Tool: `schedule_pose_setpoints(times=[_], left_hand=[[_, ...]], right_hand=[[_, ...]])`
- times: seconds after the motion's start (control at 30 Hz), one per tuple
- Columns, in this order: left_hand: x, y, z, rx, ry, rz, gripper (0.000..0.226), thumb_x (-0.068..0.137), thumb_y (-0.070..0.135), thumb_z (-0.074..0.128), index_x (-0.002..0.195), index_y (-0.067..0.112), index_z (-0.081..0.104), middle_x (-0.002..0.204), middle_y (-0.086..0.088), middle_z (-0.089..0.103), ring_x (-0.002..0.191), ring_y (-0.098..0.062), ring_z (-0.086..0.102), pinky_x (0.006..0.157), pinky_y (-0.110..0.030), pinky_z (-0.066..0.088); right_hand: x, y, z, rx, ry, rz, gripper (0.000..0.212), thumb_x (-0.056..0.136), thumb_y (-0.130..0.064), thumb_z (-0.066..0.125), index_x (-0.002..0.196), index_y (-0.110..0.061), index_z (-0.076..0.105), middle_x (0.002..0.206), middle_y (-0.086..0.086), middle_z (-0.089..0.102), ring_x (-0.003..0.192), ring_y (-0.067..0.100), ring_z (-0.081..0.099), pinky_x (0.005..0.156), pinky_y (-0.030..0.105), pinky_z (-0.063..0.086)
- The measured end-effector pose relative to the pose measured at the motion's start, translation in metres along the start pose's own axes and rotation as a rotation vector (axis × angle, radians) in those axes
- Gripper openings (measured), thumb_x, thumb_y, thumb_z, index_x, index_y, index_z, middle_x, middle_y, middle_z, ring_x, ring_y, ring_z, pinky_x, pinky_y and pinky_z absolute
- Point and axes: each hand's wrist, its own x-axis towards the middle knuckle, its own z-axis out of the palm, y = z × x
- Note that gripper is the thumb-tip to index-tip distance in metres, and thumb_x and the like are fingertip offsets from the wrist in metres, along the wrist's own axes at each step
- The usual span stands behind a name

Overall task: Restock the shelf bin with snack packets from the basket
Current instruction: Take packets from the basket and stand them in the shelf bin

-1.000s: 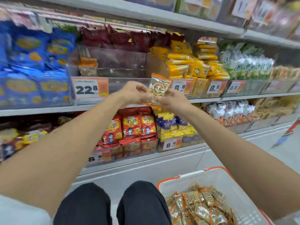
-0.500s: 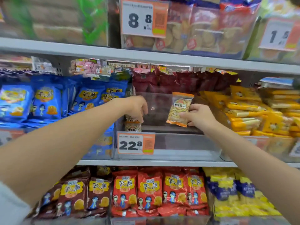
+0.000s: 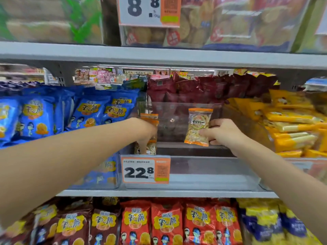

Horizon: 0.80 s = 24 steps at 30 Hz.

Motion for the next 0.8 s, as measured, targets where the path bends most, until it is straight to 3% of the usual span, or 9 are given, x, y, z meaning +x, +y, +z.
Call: schedule_pose_setpoints(times=[0.13,0.2,0.3,0.43,0.53,0.6,0.7,0.8], left_hand=[[-0.003,-0.001,-0.003,0.049,0.055,-0.066,0.058,0.068,0.055,0.079,0.103,0.016,0.056,0.093,0.001,0.056,0.088,-0.023,0.058,0.080,-0.036,0.054],[-0.004,-0.002,-0.008,0.054,0.076,-0.100,0.058,0.066,0.057,0.080,0.098,0.016,0.053,0.087,0.004,0.056,0.085,-0.022,0.060,0.079,-0.039,0.056],[-0.008,-0.003,-0.016,0.046,0.103,-0.118,0.055,0.070,0.055,0.078,0.093,0.017,0.046,0.077,0.007,0.046,0.080,-0.019,0.056,0.070,-0.032,0.053],[-0.010,-0.005,-0.021,0.059,0.096,-0.111,0.056,0.072,0.058,0.075,0.093,0.020,0.040,0.082,0.005,0.043,0.086,-0.021,0.058,0.069,-0.032,0.051],[-0.006,-0.011,-0.022,0.033,0.101,-0.098,0.055,0.071,0.058,0.076,0.084,0.015,0.044,0.070,0.009,0.047,0.074,-0.018,0.055,0.062,-0.029,0.048],[-0.002,-0.015,-0.021,-0.022,0.081,-0.084,0.048,0.071,0.052,0.079,0.074,0.018,0.046,0.063,0.008,0.054,0.068,-0.017,0.057,0.059,-0.026,0.046],[0.005,-0.025,-0.023,-0.132,0.056,-0.035,0.042,0.068,0.040,0.085,0.078,0.020,0.050,0.075,0.003,0.062,0.073,-0.018,0.060,0.060,-0.028,0.047],[0.002,-0.040,-0.035,-0.233,0.028,0.038,0.044,0.070,0.027,0.086,0.106,0.018,0.064,0.106,0.001,0.066,0.095,-0.017,0.064,0.082,-0.030,0.054]], right_hand=[[0.000,0.001,-0.001,0.004,-0.043,0.022,0.022,0.083,-0.011,0.075,0.099,-0.012,0.061,0.093,0.005,0.071,0.080,0.016,0.068,0.063,0.024,0.054],[0.001,0.002,0.001,-0.019,-0.106,0.053,0.020,0.083,-0.009,0.075,0.099,-0.009,0.064,0.091,0.007,0.072,0.078,0.017,0.069,0.065,0.026,0.057],[0.006,0.004,0.012,-0.074,-0.301,0.136,0.031,0.081,-0.006,0.076,0.109,-0.002,0.063,0.098,0.012,0.074,0.085,0.022,0.071,0.083,0.036,0.059],[0.020,-0.005,0.042,-0.191,-0.597,0.261,0.039,0.081,-0.010,0.077,0.117,-0.004,0.064,0.110,0.009,0.072,0.104,0.021,0.069,0.095,0.035,0.054],[0.033,-0.012,0.070,-0.177,-0.650,0.368,0.024,0.085,-0.007,0.072,0.108,0.001,0.066,0.119,0.016,0.067,0.106,0.025,0.066,0.093,0.031,0.055],[0.037,-0.016,0.086,-0.199,-0.673,0.404,0.011,0.089,-0.007,0.068,0.098,-0.002,0.065,0.113,0.014,0.066,0.101,0.023,0.063,0.094,0.029,0.053],[0.035,-0.017,0.102,-0.215,-0.659,0.397,0.009,0.089,-0.007,0.068,0.096,-0.004,0.064,0.104,0.011,0.065,0.099,0.022,0.062,0.089,0.027,0.055],[0.035,-0.015,0.109,-0.244,-0.594,0.339,0.029,0.087,-0.006,0.070,0.114,0.000,0.063,0.119,0.015,0.065,0.107,0.025,0.064,0.090,0.031,0.056]])
